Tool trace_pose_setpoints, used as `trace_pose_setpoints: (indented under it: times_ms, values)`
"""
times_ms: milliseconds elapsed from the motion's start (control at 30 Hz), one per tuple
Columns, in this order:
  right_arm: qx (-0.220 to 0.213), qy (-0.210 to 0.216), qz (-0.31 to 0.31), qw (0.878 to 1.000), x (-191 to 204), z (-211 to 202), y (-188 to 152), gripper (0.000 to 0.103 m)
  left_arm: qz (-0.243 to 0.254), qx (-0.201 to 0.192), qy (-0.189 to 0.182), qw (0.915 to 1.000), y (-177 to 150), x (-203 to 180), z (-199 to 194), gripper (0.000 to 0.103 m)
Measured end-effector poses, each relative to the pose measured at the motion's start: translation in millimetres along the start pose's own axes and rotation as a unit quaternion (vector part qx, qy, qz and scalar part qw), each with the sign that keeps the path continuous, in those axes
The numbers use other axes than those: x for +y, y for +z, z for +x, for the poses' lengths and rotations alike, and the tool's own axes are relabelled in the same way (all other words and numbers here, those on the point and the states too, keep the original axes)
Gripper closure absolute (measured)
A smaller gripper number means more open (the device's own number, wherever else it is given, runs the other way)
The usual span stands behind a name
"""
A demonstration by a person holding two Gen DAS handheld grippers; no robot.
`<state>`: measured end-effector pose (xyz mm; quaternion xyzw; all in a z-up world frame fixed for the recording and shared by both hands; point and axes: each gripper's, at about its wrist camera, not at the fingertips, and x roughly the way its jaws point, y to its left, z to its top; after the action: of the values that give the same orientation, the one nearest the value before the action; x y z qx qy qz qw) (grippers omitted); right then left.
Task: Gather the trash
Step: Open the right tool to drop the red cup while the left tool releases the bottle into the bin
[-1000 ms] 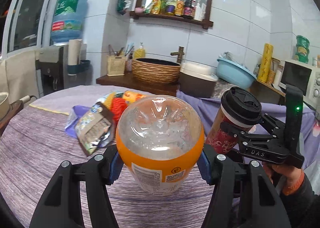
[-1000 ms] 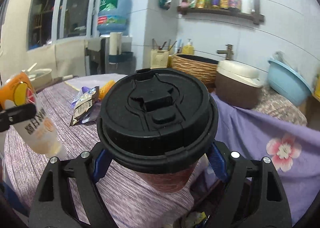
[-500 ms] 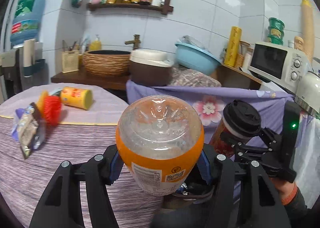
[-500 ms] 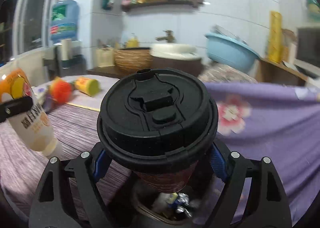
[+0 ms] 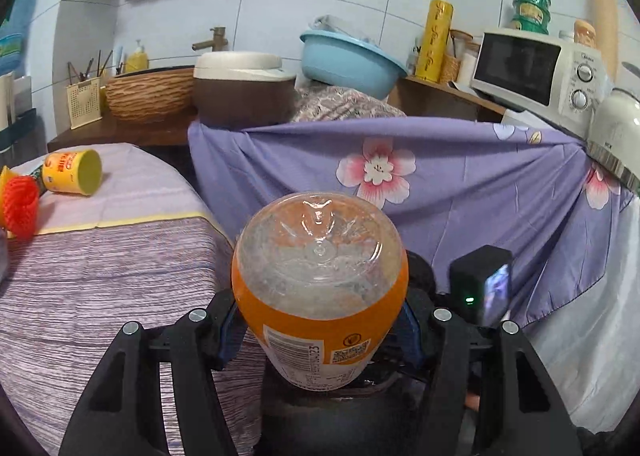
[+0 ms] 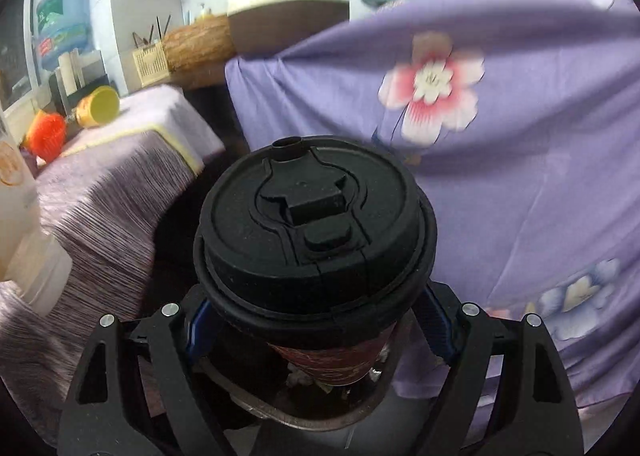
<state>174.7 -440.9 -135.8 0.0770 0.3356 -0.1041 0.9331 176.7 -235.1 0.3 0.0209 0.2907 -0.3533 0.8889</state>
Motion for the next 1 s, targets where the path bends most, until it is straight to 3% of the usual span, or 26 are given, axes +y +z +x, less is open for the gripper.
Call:
trace_pose_setpoints:
  times_ms: [233, 433, 733, 1000]
  values:
    - [0.052, 0.005, -0.002, 0.999, 10, 58, -20, 0.021, -0.001, 0.029, 0.006, 0.9996, -12, -1, 26, 0.042]
    - [0.074, -0.007, -0.014, 0.997, 17, 75, -35, 0.014, 0.001, 0.049, 0.006, 0.9988, -19, -1, 43, 0.042]
    - [0.054, -0.021, -0.014, 0.998, 8, 46, -36, 0.011, -0.011, 0.063, 0.006, 0.9979, -19, -2, 63, 0.042]
    - [0.038, -0.073, 0.007, 0.997, -25, -2, -45, 0.011, -0.010, 0.078, 0.000, 0.9969, -22, -11, 90, 0.042]
